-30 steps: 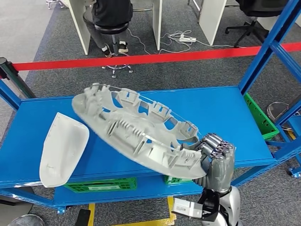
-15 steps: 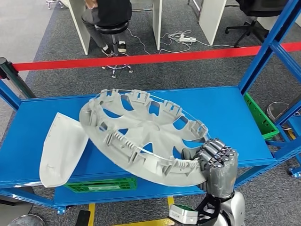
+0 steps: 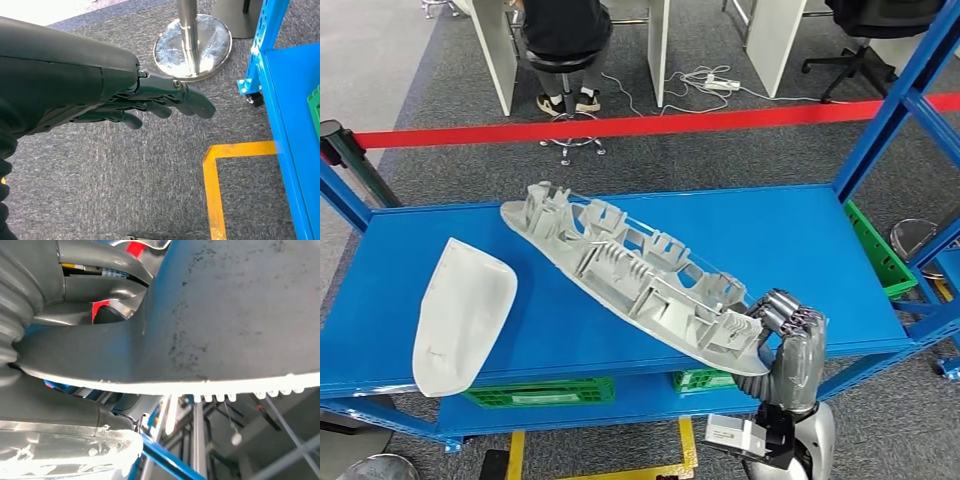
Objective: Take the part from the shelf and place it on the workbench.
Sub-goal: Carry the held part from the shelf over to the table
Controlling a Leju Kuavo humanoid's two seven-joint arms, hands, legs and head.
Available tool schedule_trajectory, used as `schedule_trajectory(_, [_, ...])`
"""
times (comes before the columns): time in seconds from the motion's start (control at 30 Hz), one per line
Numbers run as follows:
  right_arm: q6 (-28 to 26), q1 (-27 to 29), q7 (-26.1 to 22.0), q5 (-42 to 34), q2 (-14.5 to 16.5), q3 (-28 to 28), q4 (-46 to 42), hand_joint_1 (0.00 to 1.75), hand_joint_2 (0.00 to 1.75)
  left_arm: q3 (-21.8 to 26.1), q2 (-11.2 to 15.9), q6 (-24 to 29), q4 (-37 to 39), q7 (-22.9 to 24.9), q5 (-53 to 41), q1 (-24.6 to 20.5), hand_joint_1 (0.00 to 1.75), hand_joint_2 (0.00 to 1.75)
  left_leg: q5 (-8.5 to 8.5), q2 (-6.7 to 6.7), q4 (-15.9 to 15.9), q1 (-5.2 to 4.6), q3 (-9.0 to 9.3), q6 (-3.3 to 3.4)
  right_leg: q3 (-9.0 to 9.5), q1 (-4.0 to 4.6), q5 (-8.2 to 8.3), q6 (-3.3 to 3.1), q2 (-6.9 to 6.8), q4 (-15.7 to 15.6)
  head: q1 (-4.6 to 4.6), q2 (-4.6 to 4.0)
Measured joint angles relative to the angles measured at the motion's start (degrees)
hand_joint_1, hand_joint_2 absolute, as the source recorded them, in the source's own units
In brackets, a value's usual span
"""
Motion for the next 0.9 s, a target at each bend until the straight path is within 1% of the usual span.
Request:
schedule_trajectory(0.03, [0.0,-0.1,0.2,-0.4,-0.3,0.4,0.0,1.75,1.75,0.0,0.0,0.0,0.0,0.0,0.0,0.0,0.0,1.75,-0.09,-0.04,0.1,0.01,0.06,-0.16,2.04,-0.01,1.91,-0.14,-0.02,-4.0,0.02,0.0])
schedule_trajectory(0.07, [0.0,-0.4,0.3,-0.7,-0.5,0.8,0.1,1.75,1.75,0.0,0.0,0.0,0.0,0.0,0.0,0.0,0.0,1.75,-0.2,-0.08,0.2,-0.1,0.02,-0.45,4.16,0.05,3.2,-0.29,-0.03,-7.9,0.02,0.0])
schedule_trajectory(0.1, [0.0,-0.6,0.3,-0.9,-0.7,1.1,0.1,1.75,1.75,0.1,0.0,0.1,0.0,0.0,0.0,0.1,0.0,1.75,-0.23,-0.1,0.4,-0.17,-0.07,-0.8,5.7,0.12,3.98,-0.48,0.01,-10.7,-0.02,0.0])
schedule_trajectory(0.13, [0.0,-0.8,0.4,-1.0,-0.9,1.3,0.1,1.75,1.75,0.1,0.0,0.2,0.0,0.0,0.0,0.1,0.0,1.75,-0.22,-0.11,0.5,-0.2,-0.18,-1.17,6.48,0.25,4.14,-0.67,0.08,-12.1,-0.06,0.0])
schedule_trajectory(0.2, [0.0,-0.9,0.5,-1.4,-1.1,1.6,0.1,1.75,1.75,0.1,0.0,0.3,0.0,0.0,0.0,0.1,0.0,1.75,-0.06,-0.11,0.7,-0.05,-0.33,-1.83,6.54,0.52,4.17,-1.19,0.25,-12.3,-0.1,0.0])
schedule_trajectory(0.23, [0.0,-1.0,0.6,-1.6,-1.2,1.6,0.1,1.75,1.75,0.1,-0.1,0.4,0.0,0.1,0.0,0.2,0.0,1.75,-0.3,-0.11,0.8,0.08,-0.39,-2.13,6.52,0.54,4.32,-1.49,0.22,-12.3,-0.08,0.0])
schedule_trajectory(0.27, [0.0,-1.0,0.6,-1.7,-1.3,1.7,0.1,1.75,1.75,0.1,-0.1,0.5,0.0,0.1,0.0,0.1,0.0,1.75,-1.08,-0.1,1.6,0.17,-0.66,-2.45,6.51,0.5,4.46,-1.82,0.17,-12.4,-0.16,0.0])
schedule_trajectory(0.3, [0.0,-1.1,0.7,-1.8,-1.4,1.8,0.1,1.75,1.75,0.1,-0.1,0.6,0.0,0.1,0.0,0.1,0.0,1.75,-2.54,-0.09,3.4,0.27,-1.35,-2.76,6.48,0.43,4.61,-2.13,0.09,-12.5,-0.25,0.0])
schedule_trajectory(0.33, [-0.1,-1.1,0.7,-2.0,-1.4,1.9,0.1,1.75,1.75,0.1,-0.1,0.7,0.0,0.1,0.0,0.1,0.0,1.75,-4.51,-0.07,6.2,0.38,-2.48,-3.05,6.42,0.4,4.71,-2.37,0.01,-12.6,-0.34,0.0])
schedule_trajectory(0.37, [-0.1,-1.2,0.7,-2.0,-1.4,2.0,0.1,1.75,1.75,0.1,-0.1,0.7,0.0,0.1,0.0,0.2,0.0,1.75,-6.6,-0.05,9.9,0.48,-3.94,-3.28,6.3,0.43,4.78,-2.54,-0.03,-12.6,-0.43,0.0])
schedule_trajectory(0.4, [-0.1,-1.2,0.7,-2.1,-1.5,2.0,0.1,1.75,1.75,0.1,-0.1,0.7,0.0,0.2,0.0,0.2,0.0,1.75,-8.22,-0.05,13.5,0.58,-5.32,-3.44,6.16,0.46,4.86,-2.65,-0.06,-12.6,-0.43,0.0])
schedule_trajectory(0.43, [-0.1,-1.2,0.8,-2.2,-1.5,2.0,0.2,1.75,1.75,0.1,-0.1,0.8,0.0,0.2,0.0,0.2,0.0,1.75,-8.91,-0.05,15.7,0.65,-6.12,-3.53,6.0,0.48,4.95,-2.69,-0.08,-12.5,-0.43,0.0])
schedule_trajectory(0.47, [-0.1,-1.2,0.8,-2.3,-1.6,2.0,0.2,1.75,1.75,0.1,0.0,0.8,0.0,0.2,0.0,0.3,0.0,1.75,-8.5,-0.05,16.0,0.71,-5.97,-3.55,5.85,0.49,5.06,-2.68,-0.07,-12.5,-0.43,0.0])
schedule_trajectory(0.5, [-0.1,-1.2,0.8,-2.3,-1.6,2.0,0.3,1.75,1.75,0.2,0.0,0.8,0.0,0.2,0.0,0.3,0.0,1.75,-7.14,-0.05,14.1,0.77,-4.77,-3.51,5.74,0.49,5.19,-2.63,-0.05,-12.5,-0.44,0.0])
schedule_trajectory(0.53, [-0.1,-1.2,0.8,-2.3,-1.7,2.0,0.3,1.75,1.75,0.2,0.0,0.8,0.0,0.2,0.0,0.3,0.0,1.75,-5.28,-0.05,10.7,0.82,-2.74,-3.41,5.68,0.49,5.32,-2.52,-0.02,-12.5,-0.44,0.0])
schedule_trajectory(0.57, [-0.1,-1.2,0.8,-2.3,-1.7,2.1,0.3,1.75,1.75,0.2,0.0,0.8,0.0,0.2,0.0,0.2,0.0,1.75,-3.79,-0.06,6.8,0.82,-0.56,-3.27,5.62,0.55,5.44,-2.35,0.01,-12.5,-0.44,0.0])
schedule_trajectory(0.6, [-0.1,-1.3,0.8,-2.3,-1.7,2.1,0.3,1.75,1.75,0.2,0.0,0.9,0.0,0.2,0.0,0.2,0.0,1.75,-2.87,-0.07,3.5,0.78,1.15,-3.11,5.5,0.65,5.57,-2.14,0.03,-12.4,-0.41,0.0])
schedule_trajectory(0.63, [-0.1,-1.3,0.9,-2.3,-1.8,2.1,0.3,1.75,1.75,0.2,-0.1,0.9,0.0,0.2,0.0,0.1,0.0,1.75,-2.49,-0.09,1.6,0.72,2.07,-2.94,5.33,0.74,5.75,-1.84,0.01,-12.4,-0.37,0.0])
schedule_trajectory(0.7, [-0.1,-1.4,0.9,-2.3,-1.8,2.2,0.3,1.75,1.75,0.2,0.0,0.9,0.0,0.2,0.0,0.1,0.0,1.75,-2.37,-0.11,0.6,0.53,2.11,-2.45,4.98,0.79,6.22,-1.08,-0.04,-12.4,-0.32,0.0])
schedule_trajectory(0.73, [-0.1,-1.4,0.9,-2.3,-1.8,2.3,0.3,1.75,1.75,0.2,0.0,0.9,0.0,0.2,0.0,0.1,0.0,1.75,-2.07,-0.06,0.6,0.57,1.91,-2.04,4.79,0.68,6.28,-0.73,-0.05,-12.3,-0.34,0.0])
schedule_trajectory(0.77, [-0.1,-1.4,0.9,-2.3,-1.9,2.3,0.3,1.75,1.75,0.2,0.0,1.0,0.0,0.2,0.0,0.1,0.0,1.75,-1.74,0.0,0.4,0.59,1.76,-1.59,4.42,0.6,5.81,-0.46,-0.04,-11.9,-0.33,0.0])
schedule_trajectory(0.8, [-0.1,-1.4,0.9,-2.3,-1.9,2.4,0.3,1.75,1.75,0.2,-0.1,1.0,0.0,0.2,0.0,0.1,0.0,1.75,-1.38,0.07,0.2,0.63,1.56,-1.11,3.72,0.53,4.5,-0.25,-0.02,-10.4,-0.25,0.0])
schedule_trajectory(0.83, [-0.1,-1.4,0.9,-2.3,-2.0,2.4,0.3,1.75,1.75,0.2,-0.1,1.0,0.0,0.2,0.0,0.1,0.0,1.75,-1.03,0.14,0.1,0.65,1.31,-0.71,2.62,0.49,2.49,-0.12,0.0,-7.8,-0.14,0.0])
schedule_trajectory(0.9, [-0.1,-1.5,0.9,-2.4,-2.1,2.4,0.4,1.75,1.75,0.2,-0.1,1.0,0.0,0.2,0.0,0.1,0.0,1.75,-0.49,0.2,0.1,0.39,0.59,-0.26,0.0,0.51,-1.98,0.11,0.02,-0.4,0.07,0.0])
